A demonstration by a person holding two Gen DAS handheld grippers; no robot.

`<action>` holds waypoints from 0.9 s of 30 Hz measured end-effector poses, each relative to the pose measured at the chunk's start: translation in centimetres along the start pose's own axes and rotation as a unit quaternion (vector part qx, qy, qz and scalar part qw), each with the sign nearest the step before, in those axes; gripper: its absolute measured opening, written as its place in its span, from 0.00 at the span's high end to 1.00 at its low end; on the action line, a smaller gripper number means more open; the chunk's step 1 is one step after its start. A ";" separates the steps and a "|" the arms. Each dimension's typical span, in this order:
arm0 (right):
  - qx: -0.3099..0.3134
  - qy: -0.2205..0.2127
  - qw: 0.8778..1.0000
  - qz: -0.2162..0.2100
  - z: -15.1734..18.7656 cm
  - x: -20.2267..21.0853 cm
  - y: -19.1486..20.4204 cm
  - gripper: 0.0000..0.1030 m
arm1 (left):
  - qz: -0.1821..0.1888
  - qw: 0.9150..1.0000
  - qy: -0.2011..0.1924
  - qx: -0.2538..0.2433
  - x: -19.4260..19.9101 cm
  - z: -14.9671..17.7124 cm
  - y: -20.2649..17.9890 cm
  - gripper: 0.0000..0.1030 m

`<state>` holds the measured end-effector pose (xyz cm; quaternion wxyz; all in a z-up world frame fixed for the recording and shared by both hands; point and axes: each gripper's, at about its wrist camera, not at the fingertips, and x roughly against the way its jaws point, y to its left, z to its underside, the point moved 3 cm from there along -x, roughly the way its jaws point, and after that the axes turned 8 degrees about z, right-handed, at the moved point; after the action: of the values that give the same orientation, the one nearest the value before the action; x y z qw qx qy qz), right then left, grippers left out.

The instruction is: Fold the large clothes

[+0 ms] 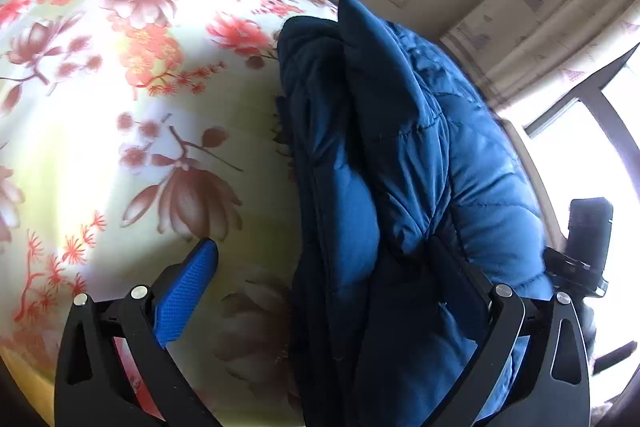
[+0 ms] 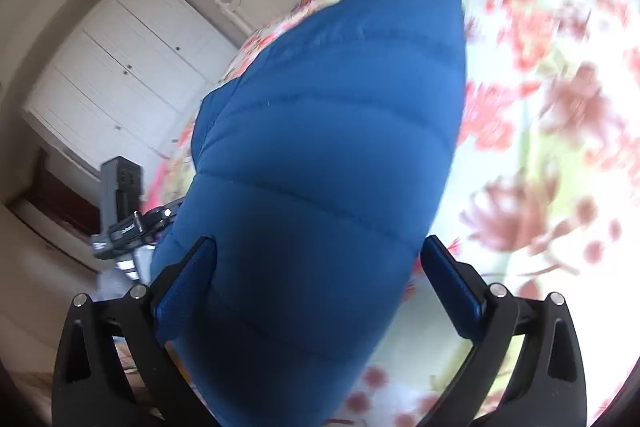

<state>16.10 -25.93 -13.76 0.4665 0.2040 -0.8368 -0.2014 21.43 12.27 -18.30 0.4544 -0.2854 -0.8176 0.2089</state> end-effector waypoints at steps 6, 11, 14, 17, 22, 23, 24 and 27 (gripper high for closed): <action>-0.022 0.030 0.999 -0.040 0.5 -1.1 -0.5 0.02 | 0.062 0.996 0.046 0.034 -1.7 -1.4 -0.2 0.04; 0.013 0.012 0.999 -0.029 1.8 -0.7 0.4 0.10 | 0.165 0.983 0.062 0.048 -3.3 -1.3 -0.9 0.11; 0.049 -0.042 0.998 -0.006 2.8 0.7 1.1 0.31 | 0.175 0.984 0.026 0.029 -2.9 -0.3 -2.2 0.28; 0.080 -0.082 0.993 0.017 3.4 1.9 2.0 0.41 | 0.178 0.984 -0.010 0.011 -2.4 -0.7 -3.4 0.39; 0.149 -0.165 0.973 0.071 1.0 5.7 3.5 0.48 | 0.198 0.977 -0.074 -0.012 -2.5 -3.8 -6.5 0.44; 0.156 -0.180 0.968 0.078 0.3 6.5 3.5 0.48 | 0.208 0.974 -0.089 -0.019 -2.9 -4.9 -7.5 0.44; 0.167 -0.200 0.961 0.093 -0.7 7.8 3.3 0.48 | 0.213 0.972 -0.098 -0.025 -3.4 -5.9 -8.4 0.44; 0.166 -0.218 0.954 0.119 -3.2 9.8 1.4 0.48 | 0.225 0.969 -0.099 -0.009 -6.6 -9.0 -10.0 0.44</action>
<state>13.93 -30.45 -4.62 0.2533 0.1285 -0.9579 -0.0422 29.19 1.19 -11.95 0.3101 -0.4439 -0.7751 0.3255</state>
